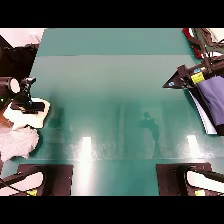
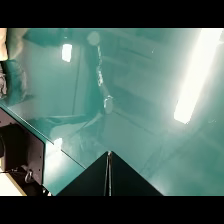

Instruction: Fold the shirts.

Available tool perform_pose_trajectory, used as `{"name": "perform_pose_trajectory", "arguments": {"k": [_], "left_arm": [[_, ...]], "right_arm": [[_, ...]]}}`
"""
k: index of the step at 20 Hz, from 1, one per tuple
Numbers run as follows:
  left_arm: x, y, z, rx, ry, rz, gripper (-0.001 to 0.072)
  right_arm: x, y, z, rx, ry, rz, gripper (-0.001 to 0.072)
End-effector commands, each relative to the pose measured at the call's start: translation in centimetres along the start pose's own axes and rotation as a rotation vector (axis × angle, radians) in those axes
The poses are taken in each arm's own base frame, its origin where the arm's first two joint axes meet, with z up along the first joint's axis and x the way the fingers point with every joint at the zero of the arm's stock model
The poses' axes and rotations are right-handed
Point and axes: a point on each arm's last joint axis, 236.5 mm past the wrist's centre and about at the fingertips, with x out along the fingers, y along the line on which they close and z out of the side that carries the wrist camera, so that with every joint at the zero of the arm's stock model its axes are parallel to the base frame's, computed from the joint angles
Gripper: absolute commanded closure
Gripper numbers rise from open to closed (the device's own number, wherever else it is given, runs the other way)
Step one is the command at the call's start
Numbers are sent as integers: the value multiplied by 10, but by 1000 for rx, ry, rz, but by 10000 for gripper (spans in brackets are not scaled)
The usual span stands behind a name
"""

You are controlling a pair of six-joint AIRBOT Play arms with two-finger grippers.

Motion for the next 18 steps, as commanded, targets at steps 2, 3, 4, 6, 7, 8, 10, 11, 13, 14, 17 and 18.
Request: {"name": "perform_pose_trajectory", "arguments": {"k": [2,3,4,6,7,8,10,11,13,14,17,18], "left_arm": [[-14,3,13,-19,-38,-5,684],[-35,-1,27,-21,-91,-34,684],[-69,-6,47,-15,-194,-75,684],[-156,-23,79,14,-436,-182,684],[-206,-36,85,43,-557,-247,684],[-250,-49,84,77,-656,-312,684],[-333,-83,69,170,-816,-474,684],[-369,-102,57,223,-875,-567,684],[-426,-132,35,307,-966,-714,684],[-444,-146,25,365,-1001,-740,684],[-479,-198,4,517,-1071,-835,684],[-482,-215,1,555,-1071,-868,685]], "right_arm": [[-2,2,8,-7,-35,-2,691],[-7,5,14,-22,-57,-5,692],[-14,12,19,-45,-81,-10,692],[-33,27,32,-101,-140,-18,692],[-42,35,37,-128,-168,-23,691],[-52,43,42,-157,-199,-28,691],[-70,59,50,-208,-253,-36,691],[-77,66,53,-230,-276,-40,692],[-90,78,57,-267,-314,-46,691],[-96,83,58,-284,-331,-48,692],[-109,95,61,-319,-368,-54,692],[-111,97,61,-325,-374,-55,692]]}}
